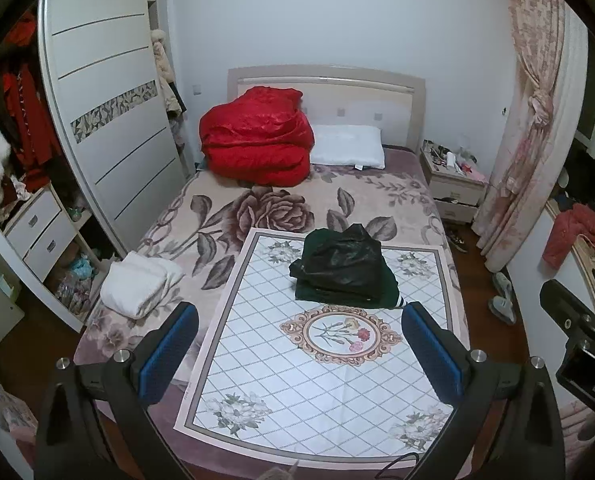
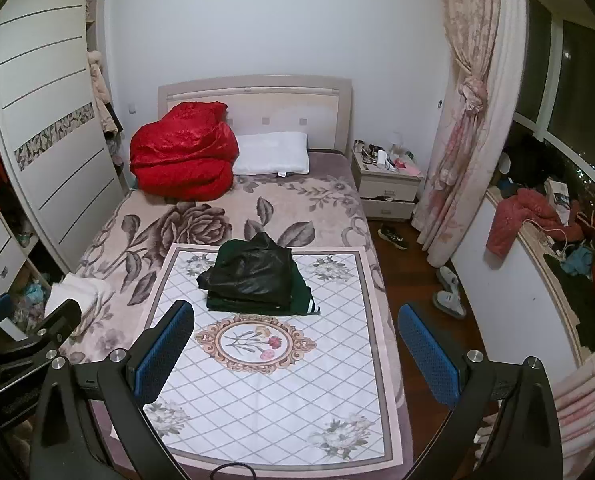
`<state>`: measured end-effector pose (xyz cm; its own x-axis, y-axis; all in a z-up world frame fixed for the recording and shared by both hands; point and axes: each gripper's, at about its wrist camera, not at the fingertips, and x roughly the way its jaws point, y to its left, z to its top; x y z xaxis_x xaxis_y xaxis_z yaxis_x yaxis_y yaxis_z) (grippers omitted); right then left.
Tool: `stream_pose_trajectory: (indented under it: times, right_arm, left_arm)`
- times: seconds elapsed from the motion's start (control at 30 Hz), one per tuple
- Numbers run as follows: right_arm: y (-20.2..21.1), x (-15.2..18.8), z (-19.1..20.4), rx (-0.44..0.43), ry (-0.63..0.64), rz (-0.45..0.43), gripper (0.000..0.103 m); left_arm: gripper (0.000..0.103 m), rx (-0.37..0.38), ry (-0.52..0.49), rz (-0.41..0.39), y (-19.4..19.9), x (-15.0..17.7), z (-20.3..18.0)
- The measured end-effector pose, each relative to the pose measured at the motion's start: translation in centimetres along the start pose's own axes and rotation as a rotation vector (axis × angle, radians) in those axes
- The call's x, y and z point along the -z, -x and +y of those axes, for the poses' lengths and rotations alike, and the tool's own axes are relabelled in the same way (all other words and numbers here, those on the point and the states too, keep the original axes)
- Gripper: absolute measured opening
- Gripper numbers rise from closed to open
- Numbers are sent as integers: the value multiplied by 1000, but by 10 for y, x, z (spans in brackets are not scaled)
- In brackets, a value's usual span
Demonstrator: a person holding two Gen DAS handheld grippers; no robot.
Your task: Fold large clothes
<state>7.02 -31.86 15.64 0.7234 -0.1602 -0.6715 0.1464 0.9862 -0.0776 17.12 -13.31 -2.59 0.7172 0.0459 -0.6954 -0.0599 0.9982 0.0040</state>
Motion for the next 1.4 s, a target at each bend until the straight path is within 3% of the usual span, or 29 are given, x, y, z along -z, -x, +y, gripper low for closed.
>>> stream_pose_trajectory:
  times: [1.4]
  right_arm:
    - [6,9,-6,5,-24,1,103]
  left_arm:
    - [103,8,-27,-17,3,-4,-2]
